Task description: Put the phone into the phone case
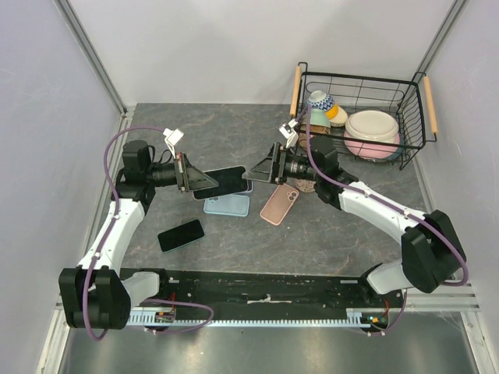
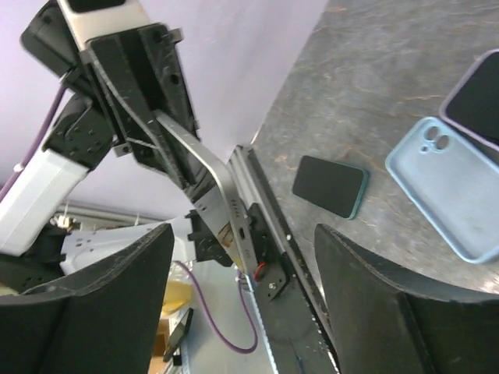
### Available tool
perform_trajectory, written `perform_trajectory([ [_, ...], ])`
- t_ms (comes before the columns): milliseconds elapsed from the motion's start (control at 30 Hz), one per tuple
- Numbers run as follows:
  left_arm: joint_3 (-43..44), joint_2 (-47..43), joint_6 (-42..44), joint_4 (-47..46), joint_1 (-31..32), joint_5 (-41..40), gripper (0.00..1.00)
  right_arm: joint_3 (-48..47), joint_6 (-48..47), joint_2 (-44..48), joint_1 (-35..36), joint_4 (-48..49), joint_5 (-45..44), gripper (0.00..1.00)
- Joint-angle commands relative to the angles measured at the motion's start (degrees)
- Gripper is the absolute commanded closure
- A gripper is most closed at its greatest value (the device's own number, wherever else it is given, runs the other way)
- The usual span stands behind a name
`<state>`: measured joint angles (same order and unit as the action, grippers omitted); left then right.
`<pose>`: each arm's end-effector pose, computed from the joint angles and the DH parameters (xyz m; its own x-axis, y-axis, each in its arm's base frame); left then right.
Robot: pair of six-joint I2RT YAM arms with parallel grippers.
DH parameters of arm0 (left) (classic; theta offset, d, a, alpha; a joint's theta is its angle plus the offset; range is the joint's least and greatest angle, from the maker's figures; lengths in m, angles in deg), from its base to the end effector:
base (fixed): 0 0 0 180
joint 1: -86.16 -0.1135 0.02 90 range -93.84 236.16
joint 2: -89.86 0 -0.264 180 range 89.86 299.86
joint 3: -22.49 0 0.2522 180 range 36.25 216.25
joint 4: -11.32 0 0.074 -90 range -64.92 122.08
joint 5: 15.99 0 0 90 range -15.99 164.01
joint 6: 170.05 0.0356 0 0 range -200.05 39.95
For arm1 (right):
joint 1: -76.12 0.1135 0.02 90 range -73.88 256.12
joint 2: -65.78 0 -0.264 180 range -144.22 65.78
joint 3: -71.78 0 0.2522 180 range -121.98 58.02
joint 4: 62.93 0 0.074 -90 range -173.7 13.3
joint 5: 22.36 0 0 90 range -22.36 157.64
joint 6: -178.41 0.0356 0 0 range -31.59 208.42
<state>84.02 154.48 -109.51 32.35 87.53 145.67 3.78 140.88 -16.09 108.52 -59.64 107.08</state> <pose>0.2356 -0.0394 0.3036 -0.7854 -0.1360 -0.6039 0.5597 0.2607 -0.7866 0.2642 0.1945 0.2958 -0.8407 0.1918 -0.5063 -0.4503 0.2714 0.8506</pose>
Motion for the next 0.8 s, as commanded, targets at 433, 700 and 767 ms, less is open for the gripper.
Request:
perform_trajectory([
  [433,-1.45,-1.51,-7.73,-11.13,-0.05,8.06,0.98,3.61,10.72,-3.21,4.16,21.7,5.21,0.75],
  [700,-1.8,-1.69,-7.73,-11.22,0.48,8.06,0.98,3.18,13.1,-4.44,4.51,26.18,6.87,0.76],
  [767,-1.71,-1.78,-7.9,-11.13,0.57,8.15,0.98,2.91,13.45,-4.97,4.51,26.79,7.66,0.76],
])
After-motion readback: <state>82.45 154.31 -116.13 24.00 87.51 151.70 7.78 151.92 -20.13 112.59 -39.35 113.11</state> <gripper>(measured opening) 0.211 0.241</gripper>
